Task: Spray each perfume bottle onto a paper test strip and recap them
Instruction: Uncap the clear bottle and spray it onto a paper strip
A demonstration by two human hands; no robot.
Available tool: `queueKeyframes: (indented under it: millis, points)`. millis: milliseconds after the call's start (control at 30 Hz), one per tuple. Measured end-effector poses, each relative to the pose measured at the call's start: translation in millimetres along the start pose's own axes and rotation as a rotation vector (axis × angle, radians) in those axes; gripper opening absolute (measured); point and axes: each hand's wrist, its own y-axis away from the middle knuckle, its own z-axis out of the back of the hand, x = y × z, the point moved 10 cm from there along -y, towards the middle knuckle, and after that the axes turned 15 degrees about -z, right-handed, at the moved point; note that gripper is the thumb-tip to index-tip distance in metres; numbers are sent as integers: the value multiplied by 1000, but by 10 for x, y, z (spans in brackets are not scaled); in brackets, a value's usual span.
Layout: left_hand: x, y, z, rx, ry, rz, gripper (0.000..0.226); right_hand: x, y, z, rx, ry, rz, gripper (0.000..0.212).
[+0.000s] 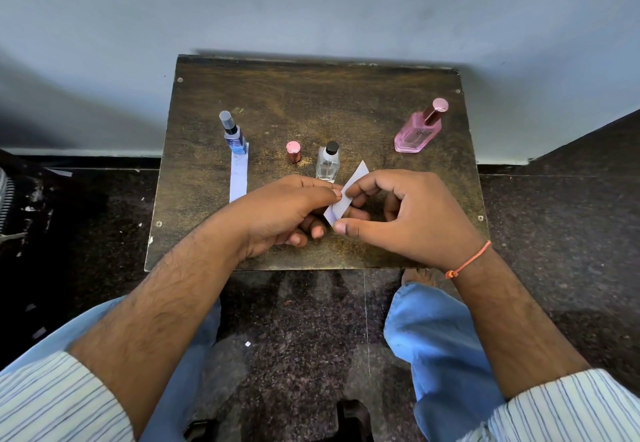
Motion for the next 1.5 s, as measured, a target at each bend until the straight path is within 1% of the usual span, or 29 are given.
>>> queueKeyframes:
  millis: [300,367,500,567,600,700,800,900,1000,1133,1233,1300,1367,1500]
  points:
    - [-4,5,-4,6,1,0,33,7,-2,12,-18,24,21,50]
    - [-9,7,-7,7,6,4,33,4,-2,16,-27,31,27,44]
    - [-5,18,12,-22,11,12,31,6,0,26,-52,10,58,21]
    - [-8,23,12,-32,15,15,31,15,-8,34,-75,2,73,13]
    - [-17,28,4,-32,19,16,31,16,-17,43,-96,7,82,12]
    - [-65,45,-34,-9,23,5,29,-20,-49,108,-152,-1,72,17]
    - [-89,32,-39,16,-39,-16,27,-78,-65,157,-161,-71,40,21]
    - [-75,25,-22,-9,-33,-7,28,-39,-37,166,-113,-136,71,10]
    - [-59,35,-32,-37,27,24,32,11,-8,159,-67,-183,107,5]
    - [-39,27,-4,-62,13,31,29,22,5,139,-49,-205,130,15]
    - [-86,47,-42,-19,-48,2,25,48,14,138,-13,-250,132,13]
    - [-135,64,-87,26,-113,-20,24,82,33,165,-20,-279,150,16]
    - [-144,67,-89,36,-155,-32,24,95,39,178,-42,-272,161,18]
    - [-105,46,-53,23,-186,-51,24,48,1,90,-19,-207,145,23]
